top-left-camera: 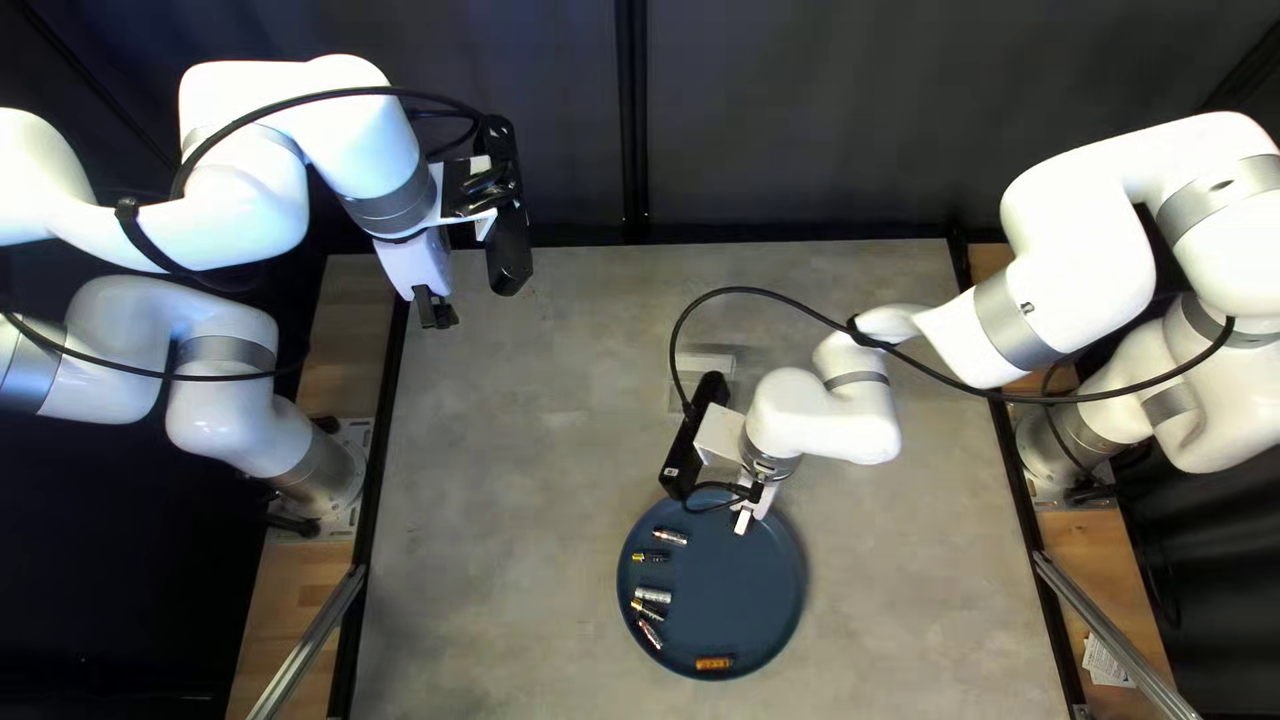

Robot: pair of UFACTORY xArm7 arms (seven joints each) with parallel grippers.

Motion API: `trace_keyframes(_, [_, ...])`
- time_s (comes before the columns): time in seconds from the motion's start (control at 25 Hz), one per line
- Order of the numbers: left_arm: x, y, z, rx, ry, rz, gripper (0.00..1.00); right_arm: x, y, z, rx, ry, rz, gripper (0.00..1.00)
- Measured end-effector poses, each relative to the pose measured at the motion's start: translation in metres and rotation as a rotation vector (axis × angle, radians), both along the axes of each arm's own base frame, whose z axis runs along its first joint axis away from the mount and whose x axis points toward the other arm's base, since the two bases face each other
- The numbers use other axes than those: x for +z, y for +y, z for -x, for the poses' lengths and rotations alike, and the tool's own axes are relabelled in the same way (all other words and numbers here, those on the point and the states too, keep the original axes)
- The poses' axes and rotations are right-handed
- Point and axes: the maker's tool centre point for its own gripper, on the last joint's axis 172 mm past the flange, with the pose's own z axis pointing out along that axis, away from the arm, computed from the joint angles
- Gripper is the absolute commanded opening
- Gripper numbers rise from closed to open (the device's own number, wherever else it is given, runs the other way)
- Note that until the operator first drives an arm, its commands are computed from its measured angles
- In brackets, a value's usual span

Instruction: Pick up the batteries from the table and place them into the container

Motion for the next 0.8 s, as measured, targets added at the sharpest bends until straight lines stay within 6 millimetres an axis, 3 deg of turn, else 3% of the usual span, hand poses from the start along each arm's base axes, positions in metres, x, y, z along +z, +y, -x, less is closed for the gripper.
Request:
trace_keyframes(0.28, [0.000, 0.000, 0.000, 0.000, 0.000, 0.000, 1.00, 0.004, 0.004, 0.006, -0.102, 0.013, -0.001, 0.00])
trace_keyframes(0.8, [0.000, 0.000, 0.000, 0.000, 0.000, 0.000, 1.00, 0.006, 0.043, 0.064, -0.651, -0.001, -0.006, 0.00])
